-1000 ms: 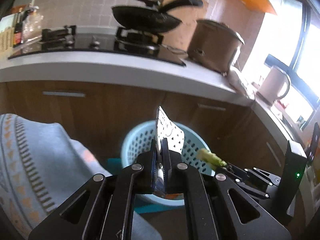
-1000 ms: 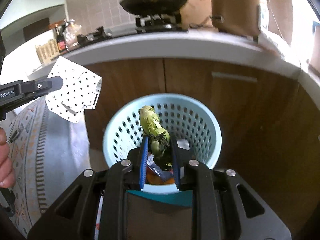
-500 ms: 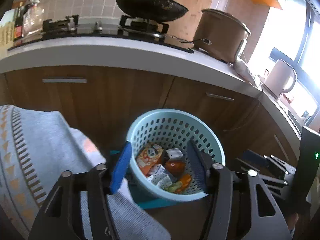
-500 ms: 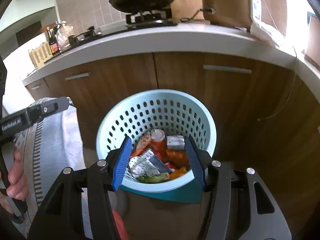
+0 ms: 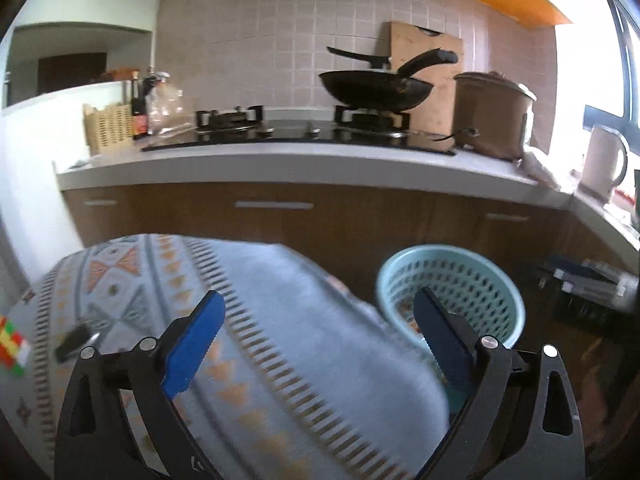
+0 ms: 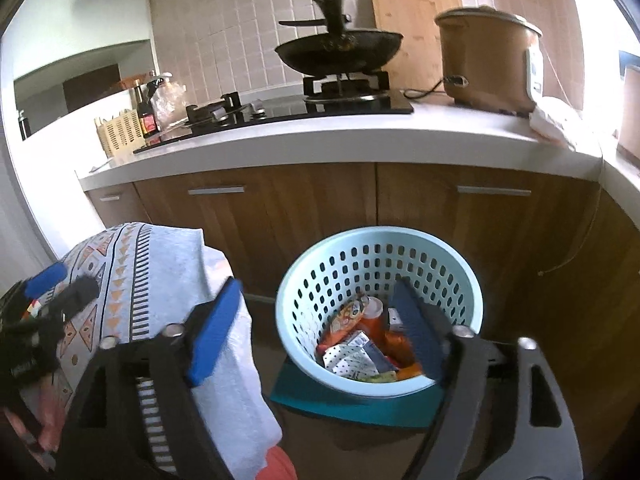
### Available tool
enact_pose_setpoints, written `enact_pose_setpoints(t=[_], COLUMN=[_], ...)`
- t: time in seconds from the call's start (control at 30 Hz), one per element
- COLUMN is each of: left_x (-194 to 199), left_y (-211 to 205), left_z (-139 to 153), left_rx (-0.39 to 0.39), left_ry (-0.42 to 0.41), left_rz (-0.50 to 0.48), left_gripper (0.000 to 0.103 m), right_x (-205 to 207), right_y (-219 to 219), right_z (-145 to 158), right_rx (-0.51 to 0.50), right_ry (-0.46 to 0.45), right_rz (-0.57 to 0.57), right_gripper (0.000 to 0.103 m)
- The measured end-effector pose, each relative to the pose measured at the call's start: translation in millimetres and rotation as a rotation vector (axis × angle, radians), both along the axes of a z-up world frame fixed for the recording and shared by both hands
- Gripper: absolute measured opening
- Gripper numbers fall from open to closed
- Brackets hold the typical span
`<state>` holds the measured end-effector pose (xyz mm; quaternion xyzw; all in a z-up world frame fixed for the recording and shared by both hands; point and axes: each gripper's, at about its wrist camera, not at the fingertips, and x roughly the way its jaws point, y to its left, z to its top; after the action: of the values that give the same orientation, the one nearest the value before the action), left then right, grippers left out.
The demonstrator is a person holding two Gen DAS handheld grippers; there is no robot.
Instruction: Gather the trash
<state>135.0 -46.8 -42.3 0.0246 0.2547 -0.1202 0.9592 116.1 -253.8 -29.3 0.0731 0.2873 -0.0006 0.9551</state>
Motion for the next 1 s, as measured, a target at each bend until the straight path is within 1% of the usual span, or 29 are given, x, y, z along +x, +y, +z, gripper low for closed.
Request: enact_pose_setpoints(t=[0.07,0.2,0.27,0.43,0.53,0.63,0.7,0.8,1.0], left_x=[-0.9,1.5,0.9,-4.0,-6.4,-10.7,-9.8,-7.8,-11.9], left_y=[11.9,34.9,38.7,39.3,41.9,42.7,44.2,48.6,51.3], left_z=[-7.4,-16.3,-17.0,-14.2,-11.4,-8.2,-8.2,-8.2,-7.2], left_rx=[0.0,-0.047,-0.04,-0.006,-0.022,-0.011,-0.024,-0.065,-0.072], left_ry=[0.007,-0.008,-0.012,-0.035,-0.045,-0.067,-0.05,-0.025,-0.036], left_rz=[0.039,0.116,0.135,0.139,0.15,0.171,0.167,0.159,0.175], left_gripper=[0.092,0.092,0.092,0.092,0.092,0.093,0.093,0.093,0.095], right_x=[-0.6,-3.3,-6.5,-4.5,1.9,1.7,0.5,-2.3,-12.5], right_y=[10.5,23.4,26.4,28.3,27.1,26.9,28.6,30.8,27.8], right_z=[2.6,4.9,4.1,-6.9,-8.6,-5.0,-3.9,-4.8,-3.7], right_rx=[-0.017,-0.017,-0.028,-0.081,-0.079,-0.066,-0.063,-0.075,-0.079], right_ry=[-0.015,-0.034,-0.056,-0.072,-0.069,-0.083,-0.087,-0.084,-0.089], right_rz=[-0.003,-0.01,-0.051,-0.133,-0.15,-0.161,-0.165,-0.161,-0.17], right_gripper=[0.085,0.088,0.094,0.095,0.095,0.095,0.095,0.095,0.095])
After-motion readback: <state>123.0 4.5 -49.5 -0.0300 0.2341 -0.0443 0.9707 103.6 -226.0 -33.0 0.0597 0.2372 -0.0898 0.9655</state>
